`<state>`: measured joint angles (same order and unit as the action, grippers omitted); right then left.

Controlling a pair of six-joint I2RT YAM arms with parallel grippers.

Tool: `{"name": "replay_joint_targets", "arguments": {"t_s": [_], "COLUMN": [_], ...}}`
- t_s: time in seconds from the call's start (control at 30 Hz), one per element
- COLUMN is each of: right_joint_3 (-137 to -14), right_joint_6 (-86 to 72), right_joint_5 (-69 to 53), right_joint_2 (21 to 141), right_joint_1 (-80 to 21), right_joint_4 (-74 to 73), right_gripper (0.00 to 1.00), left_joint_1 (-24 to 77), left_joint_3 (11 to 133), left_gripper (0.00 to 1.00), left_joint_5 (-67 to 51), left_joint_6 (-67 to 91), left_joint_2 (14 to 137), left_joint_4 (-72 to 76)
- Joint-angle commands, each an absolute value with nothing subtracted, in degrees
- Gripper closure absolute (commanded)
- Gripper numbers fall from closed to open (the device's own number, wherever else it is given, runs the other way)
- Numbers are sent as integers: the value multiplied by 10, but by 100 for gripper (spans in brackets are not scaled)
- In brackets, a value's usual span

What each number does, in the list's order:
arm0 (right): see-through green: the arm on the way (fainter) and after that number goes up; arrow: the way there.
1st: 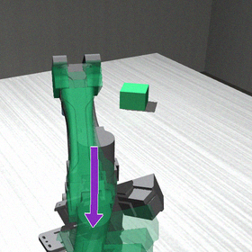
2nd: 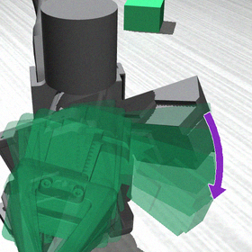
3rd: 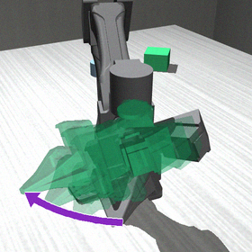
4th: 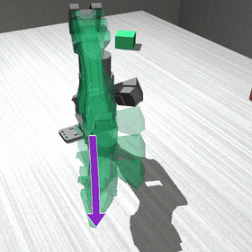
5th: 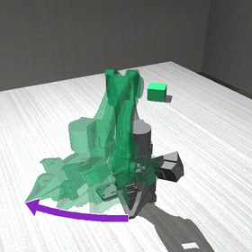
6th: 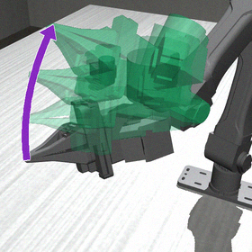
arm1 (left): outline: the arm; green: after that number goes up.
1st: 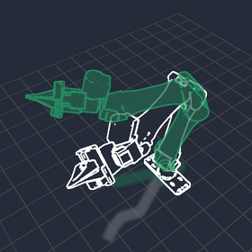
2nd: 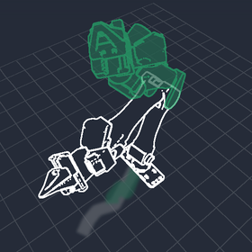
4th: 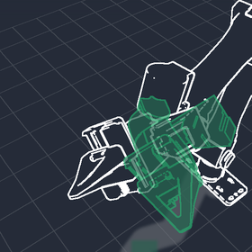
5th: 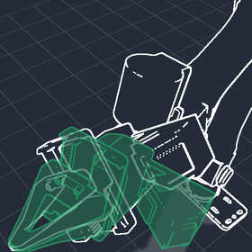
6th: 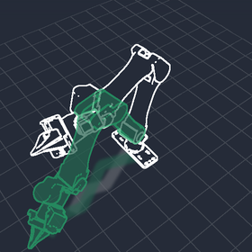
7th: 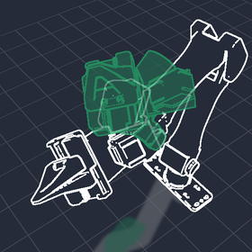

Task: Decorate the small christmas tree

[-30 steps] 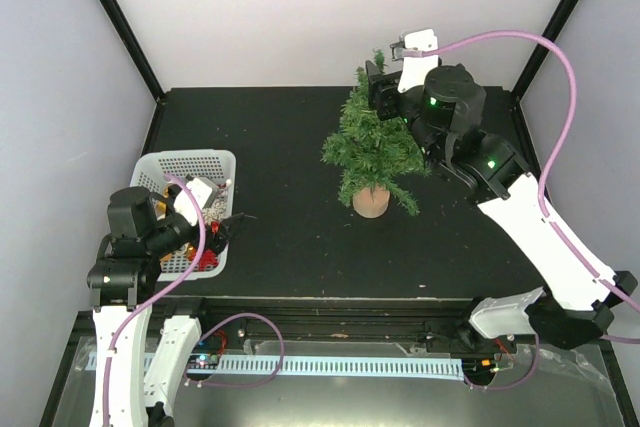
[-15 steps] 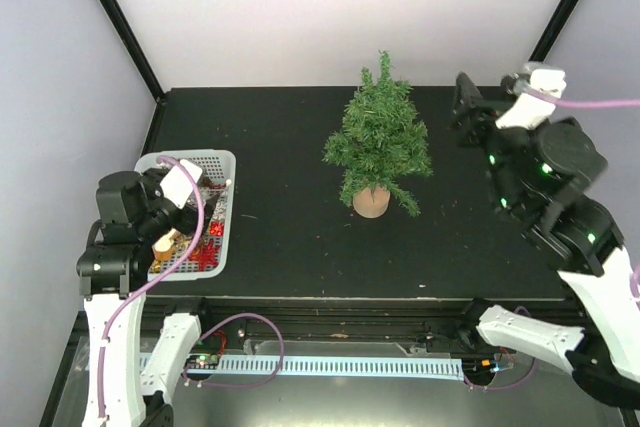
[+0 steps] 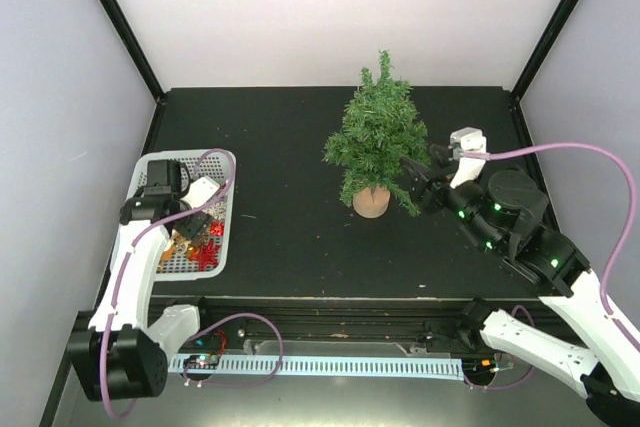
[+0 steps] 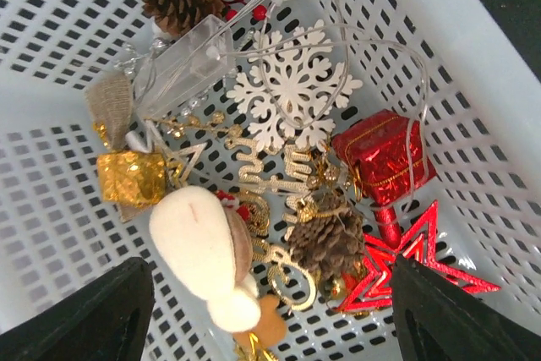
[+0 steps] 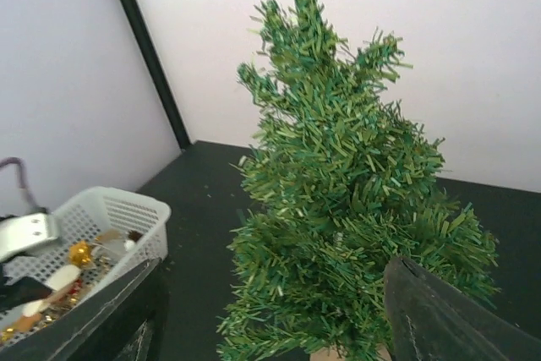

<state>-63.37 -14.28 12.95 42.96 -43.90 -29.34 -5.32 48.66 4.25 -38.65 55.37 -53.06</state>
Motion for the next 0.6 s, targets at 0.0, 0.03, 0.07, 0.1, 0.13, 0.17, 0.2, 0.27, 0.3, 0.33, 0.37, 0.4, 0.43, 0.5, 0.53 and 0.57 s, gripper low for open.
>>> {"name": "replay_joint_targets", "arguments": {"t_s": [0.0, 0.03, 0.07, 0.1, 0.13, 0.17, 0.2, 0.27, 0.3, 0.33, 0.37, 0.4, 0.43, 0.5, 0.53, 0.57], "right_joint_3": [-631, -627, -623, -620, -617, -617, -617, -616, -615, -613, -612, -611, -609, -607, -606, -607], "right_joint_6": [-158, -159, -159, -159, -158, -159, -160, -161, -161, -161, -162, -161, -162, -162, -162, -161], "right_joint_5": [86, 87, 88, 89, 89, 89, 89, 88, 89, 90, 90, 91, 91, 92, 91, 90], "right_joint_2": [402, 397, 394, 390, 387, 385, 384, 381, 380, 379, 377, 377, 376, 374, 374, 374], "right_joint_1": [-440, -440, -439, -440, -440, -440, -440, -440, -440, -440, -440, -440, -440, -440, -440, -439], "right_joint_4": [-270, -268, -267, -265, -265, -265, -265, -265, -265, -264, -265, -263, -262, -261, -260, -260], "right_gripper": [30, 30, 30, 30, 30, 30, 30, 30, 30, 30, 30, 30, 30, 30, 30, 30], "left_joint_1": [-67, -72, -77, -79, -81, -82, -82, -85, -90, -94, -99, -104, -108, -115, -118, -123], "left_joint_3": [524, 536, 548, 562, 572, 579, 585, 596, 601, 605, 609, 612, 615, 618, 617, 615], "left_gripper": [20, 19, 17, 16, 16, 16, 16, 16, 17, 17, 18, 21, 23, 27, 30, 31], "left_joint_5": [-1, -31, -62, -88, -111, -134, -143, -154, -163, -170, -181, -193, -203, -200, -189, -179], "left_joint_6": [-376, -368, -361, -353, -347, -342, -336, -324, -319, -314, -310, -308, -307, -298, -292, -288], "left_joint_2": [599, 607, 617, 628, 641, 653, 669, 699, 715, 728, 749, 762, 774, 793, 800, 803], "left_joint_4": [-505, -506, -509, -510, -514, -517, -516, -513, -512, -511, -508, -508, -507, -492, -479, -466]}}
